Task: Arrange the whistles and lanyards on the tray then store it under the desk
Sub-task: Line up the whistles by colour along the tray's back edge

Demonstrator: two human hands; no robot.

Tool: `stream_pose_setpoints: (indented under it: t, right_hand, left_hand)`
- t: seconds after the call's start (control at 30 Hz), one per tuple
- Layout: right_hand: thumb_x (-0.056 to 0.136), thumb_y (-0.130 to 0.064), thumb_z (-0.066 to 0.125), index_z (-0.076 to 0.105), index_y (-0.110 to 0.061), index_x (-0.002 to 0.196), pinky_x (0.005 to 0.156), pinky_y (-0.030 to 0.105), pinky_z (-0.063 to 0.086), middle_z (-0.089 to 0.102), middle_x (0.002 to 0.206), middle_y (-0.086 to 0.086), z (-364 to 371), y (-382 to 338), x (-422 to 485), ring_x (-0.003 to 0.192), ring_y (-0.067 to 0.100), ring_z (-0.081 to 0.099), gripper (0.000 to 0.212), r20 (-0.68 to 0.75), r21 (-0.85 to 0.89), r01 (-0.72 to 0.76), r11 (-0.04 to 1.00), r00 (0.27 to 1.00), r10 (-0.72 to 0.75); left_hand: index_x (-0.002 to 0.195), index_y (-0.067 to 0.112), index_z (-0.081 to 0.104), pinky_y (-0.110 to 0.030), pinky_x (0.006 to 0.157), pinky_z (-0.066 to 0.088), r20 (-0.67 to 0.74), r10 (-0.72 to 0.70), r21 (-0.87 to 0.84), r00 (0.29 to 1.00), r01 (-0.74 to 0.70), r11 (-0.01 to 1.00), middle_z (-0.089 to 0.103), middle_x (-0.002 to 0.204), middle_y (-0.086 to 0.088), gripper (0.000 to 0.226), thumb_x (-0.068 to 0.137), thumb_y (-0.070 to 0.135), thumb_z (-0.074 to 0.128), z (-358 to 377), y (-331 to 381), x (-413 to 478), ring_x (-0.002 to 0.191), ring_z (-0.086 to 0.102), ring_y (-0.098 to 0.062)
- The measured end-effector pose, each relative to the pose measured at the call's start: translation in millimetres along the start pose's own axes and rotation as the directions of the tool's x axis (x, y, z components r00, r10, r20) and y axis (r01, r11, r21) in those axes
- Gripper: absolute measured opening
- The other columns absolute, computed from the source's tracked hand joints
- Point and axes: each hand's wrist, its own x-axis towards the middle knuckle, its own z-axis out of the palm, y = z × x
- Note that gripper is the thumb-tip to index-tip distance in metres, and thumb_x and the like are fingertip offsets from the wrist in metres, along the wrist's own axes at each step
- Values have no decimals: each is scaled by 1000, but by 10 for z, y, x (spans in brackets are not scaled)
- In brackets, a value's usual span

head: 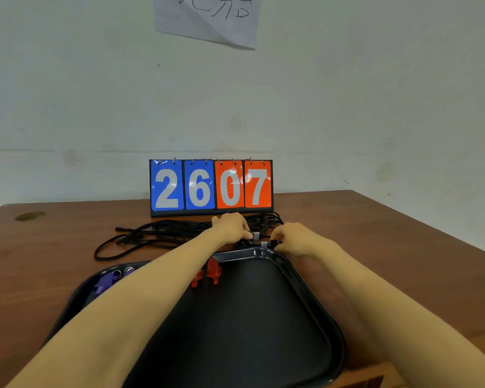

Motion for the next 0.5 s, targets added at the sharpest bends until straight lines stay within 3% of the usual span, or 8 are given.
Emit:
stream_pose_setpoints:
  t: [0.13, 0.3, 0.5]
  right_hand:
    - [85, -22, 61, 61, -18, 113, 93, 41, 49, 61, 119, 7, -3, 26, -61, 105, 25, 58, 28, -58, 32, -27, 999, 998, 29]
    - [90, -21, 58, 57, -14, 117, 90, 36, 47, 62, 120, 10, -117, 5, -239, 106, 27, 59, 28, -286, 211, -41, 977, 953, 101]
    - [90, -22, 59, 58, -14, 117, 84, 22, 38, 64, 115, 5, -299, -211, -579, 104, 15, 56, 28, -405, 430, 103, 897, 910, 89]
  left_hand:
    - [113, 19, 64, -37, 101, 29, -160, 29, -8, 987, -31, 999, 64, 112, -3, 30, 90, 36, 56, 2, 16, -49, 113, 51, -22]
    - [115, 16, 61, -39, 103, 27, -330, 35, -145, 943, -88, 985, 65, 112, -4, 34, 93, 38, 48, -199, 58, -309, 111, 53, -22]
    - [116, 16, 56, -38, 106, 26, -303, -17, -328, 953, -87, 941, 64, 112, -2, 34, 96, 40, 42, -439, 73, -844, 110, 55, -19]
